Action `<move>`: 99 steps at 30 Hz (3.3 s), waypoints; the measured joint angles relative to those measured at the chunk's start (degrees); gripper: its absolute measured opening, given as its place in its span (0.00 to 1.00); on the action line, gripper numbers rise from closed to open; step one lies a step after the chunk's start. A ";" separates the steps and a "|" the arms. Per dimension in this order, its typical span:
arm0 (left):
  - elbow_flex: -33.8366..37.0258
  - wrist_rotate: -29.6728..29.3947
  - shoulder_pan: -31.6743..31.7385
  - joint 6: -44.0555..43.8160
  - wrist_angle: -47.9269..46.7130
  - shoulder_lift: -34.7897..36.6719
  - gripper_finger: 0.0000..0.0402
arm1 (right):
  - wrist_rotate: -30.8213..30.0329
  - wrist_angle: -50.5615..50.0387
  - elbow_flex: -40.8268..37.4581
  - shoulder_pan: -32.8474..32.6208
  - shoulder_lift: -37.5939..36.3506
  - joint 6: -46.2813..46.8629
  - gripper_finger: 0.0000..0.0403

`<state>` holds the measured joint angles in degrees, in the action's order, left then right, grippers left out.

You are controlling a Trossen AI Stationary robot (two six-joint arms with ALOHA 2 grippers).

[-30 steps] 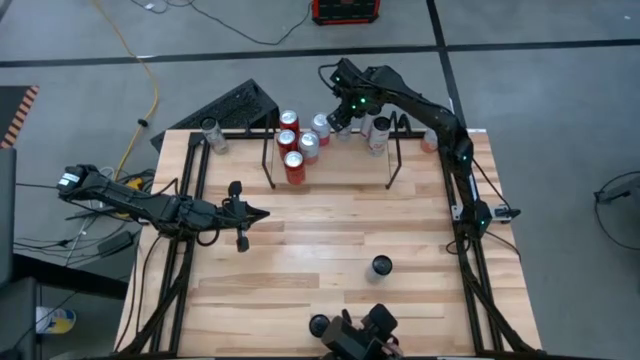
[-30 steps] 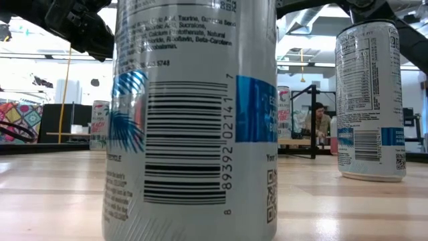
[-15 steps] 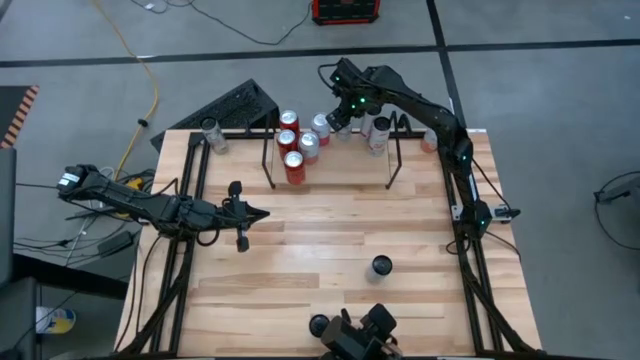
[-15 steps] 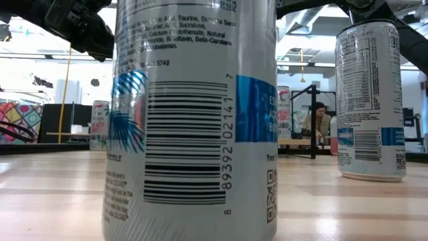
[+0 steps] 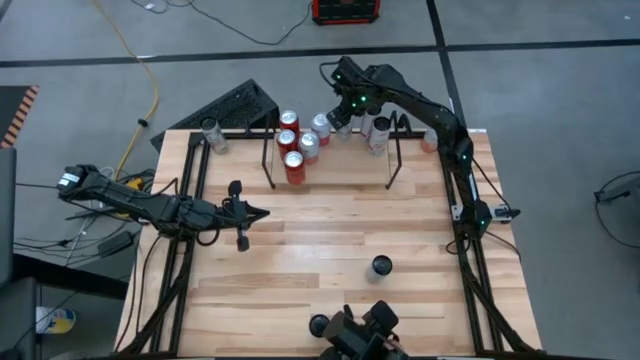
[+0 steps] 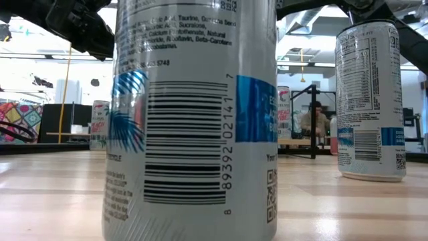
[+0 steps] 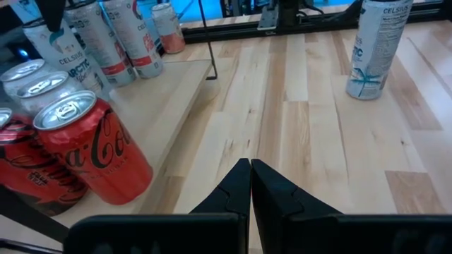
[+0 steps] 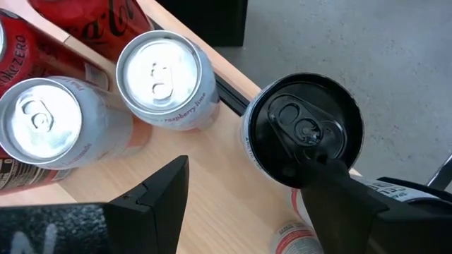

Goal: Place canned beverage on shelf
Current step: Adjust the soda cans on the shelf

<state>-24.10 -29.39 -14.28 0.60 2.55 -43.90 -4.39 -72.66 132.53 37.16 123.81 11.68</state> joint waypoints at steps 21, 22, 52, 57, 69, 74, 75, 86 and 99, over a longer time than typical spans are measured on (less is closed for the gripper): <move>-5.97 24.42 35.76 3.61 18.59 -2.86 0.00 | 1.51 0.99 0.02 0.07 0.00 -0.09 0.66; -7.60 27.10 38.77 3.45 18.55 -4.10 0.00 | 1.51 1.03 0.02 0.07 0.00 -0.09 0.66; -67.41 52.34 62.95 -2.70 11.19 -70.07 0.00 | 1.49 1.29 0.02 -0.19 0.00 -0.15 0.66; -72.22 52.03 62.74 2.31 9.63 -74.10 0.00 | 1.49 1.35 0.02 -0.72 0.00 -0.17 0.66; -88.27 53.07 60.63 20.17 -5.12 -83.71 0.00 | 1.49 1.49 0.02 -0.94 0.00 -0.17 0.66; -89.89 54.01 60.57 25.84 -9.02 -84.33 0.00 | 1.49 1.58 0.02 -0.76 0.00 -0.78 0.66; -89.91 54.22 60.57 26.29 -8.98 -84.33 0.00 | 1.49 1.64 0.02 -0.70 0.00 -1.04 0.66; -90.01 54.01 58.77 31.67 -9.99 -84.74 0.00 | 1.51 2.42 0.02 -0.65 0.00 -1.49 0.66; -90.01 53.12 58.51 33.16 -12.07 -84.74 0.00 | 1.51 2.80 0.02 -0.63 0.00 -1.66 0.66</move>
<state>-114.10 23.73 44.23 33.76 -9.53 -128.64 -2.87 -69.87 132.55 36.53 123.81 10.02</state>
